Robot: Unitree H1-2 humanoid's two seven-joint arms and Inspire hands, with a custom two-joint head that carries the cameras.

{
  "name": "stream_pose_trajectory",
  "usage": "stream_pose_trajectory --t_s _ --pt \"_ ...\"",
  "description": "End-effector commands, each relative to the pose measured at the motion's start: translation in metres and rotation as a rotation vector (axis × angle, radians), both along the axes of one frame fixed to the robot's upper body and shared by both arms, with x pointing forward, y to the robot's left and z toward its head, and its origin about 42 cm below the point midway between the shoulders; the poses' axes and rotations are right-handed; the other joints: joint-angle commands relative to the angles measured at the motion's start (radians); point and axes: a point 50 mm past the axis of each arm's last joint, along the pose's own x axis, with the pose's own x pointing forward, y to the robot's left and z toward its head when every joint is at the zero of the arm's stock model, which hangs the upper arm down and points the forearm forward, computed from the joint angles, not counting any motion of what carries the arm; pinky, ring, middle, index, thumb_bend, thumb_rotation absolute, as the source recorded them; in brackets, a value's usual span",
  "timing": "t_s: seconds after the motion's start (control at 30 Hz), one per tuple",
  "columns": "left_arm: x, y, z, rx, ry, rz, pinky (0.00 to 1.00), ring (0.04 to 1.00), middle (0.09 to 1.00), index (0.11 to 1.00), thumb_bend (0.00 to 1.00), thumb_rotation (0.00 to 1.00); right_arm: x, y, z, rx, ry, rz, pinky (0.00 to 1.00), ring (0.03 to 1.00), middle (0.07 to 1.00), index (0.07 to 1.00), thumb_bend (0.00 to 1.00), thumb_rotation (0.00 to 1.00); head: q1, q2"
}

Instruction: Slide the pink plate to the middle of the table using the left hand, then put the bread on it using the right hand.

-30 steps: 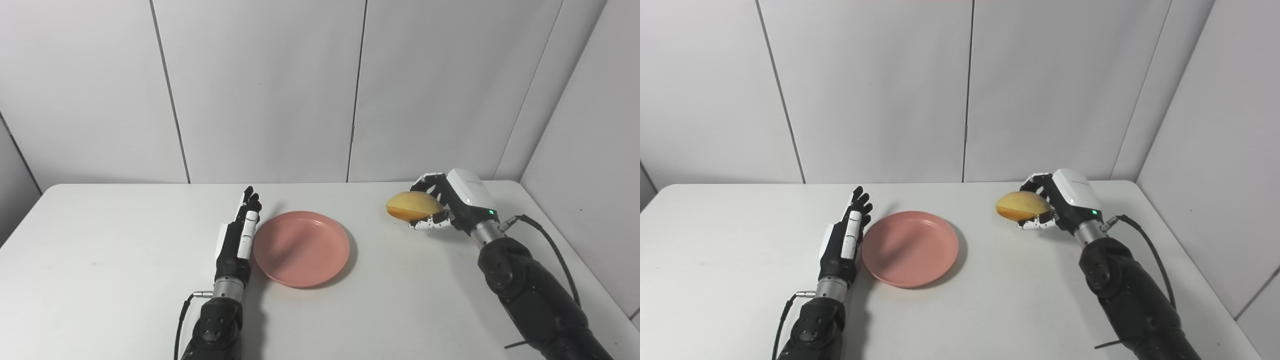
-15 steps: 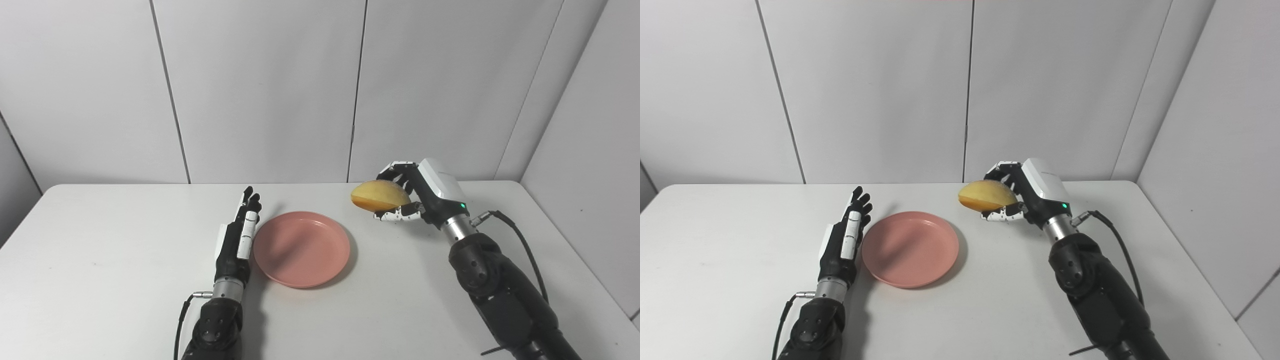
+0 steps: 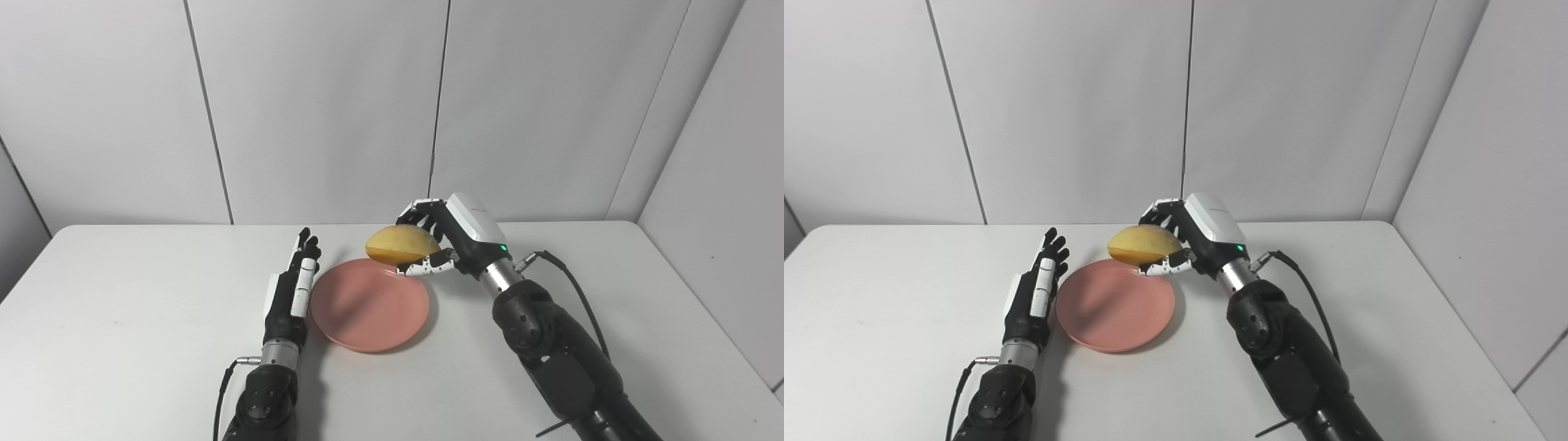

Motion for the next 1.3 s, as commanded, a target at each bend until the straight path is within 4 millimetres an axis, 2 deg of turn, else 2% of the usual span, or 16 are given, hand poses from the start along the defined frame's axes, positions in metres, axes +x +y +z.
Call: stream_pose_trajectory --t_s 0.0,0.23,0.47,0.67,0.87,1.0,1.27 --pt "-0.014 0.007 -0.024 0.018 0.048 0.009 0.97 0.965 0.98 0.976 0.73 1.0 0.007 0.012 0.03 0.017 -0.101 0.04 0.27 0.351 0.455 0.493 0.49 0.13 0.001 0.0" --pt "-0.014 0.006 -0.024 0.015 0.064 0.02 0.97 0.961 0.972 0.964 0.75 1.0 0.015 0.035 0.019 -0.042 -0.07 0.065 0.34 0.433 0.523 0.494 0.49 0.13 0.005 0.002" --pt "-0.014 0.007 -0.024 0.018 0.062 0.015 0.97 0.966 0.976 0.969 0.74 1.0 0.017 0.045 0.008 -0.063 -0.066 0.072 0.3 0.39 0.492 0.494 0.49 0.13 0.011 0.004" --pt "-0.014 0.006 -0.024 0.015 0.057 0.012 0.97 0.96 0.975 0.971 0.74 1.0 0.017 0.05 0.0 -0.094 -0.045 0.083 0.29 0.372 0.47 0.494 0.49 0.13 0.012 0.003" --pt "-0.014 0.003 -0.023 0.006 0.05 0.006 0.96 0.969 0.98 0.973 0.74 1.0 0.018 0.05 -0.012 -0.114 -0.002 0.079 0.34 0.418 0.509 0.494 0.49 0.13 0.013 0.003" --pt "-0.014 0.002 -0.023 0.01 0.047 0.014 0.96 0.959 0.974 0.967 0.74 1.0 0.019 0.048 -0.017 -0.135 0.018 0.069 0.31 0.395 0.507 0.495 0.49 0.13 0.013 0.004" --pt "-0.015 0.002 -0.024 0.013 0.045 0.013 0.98 0.967 0.973 0.966 0.75 1.0 0.02 0.045 -0.029 -0.15 0.056 0.057 0.38 0.46 0.551 0.495 0.49 0.13 0.015 0.007"
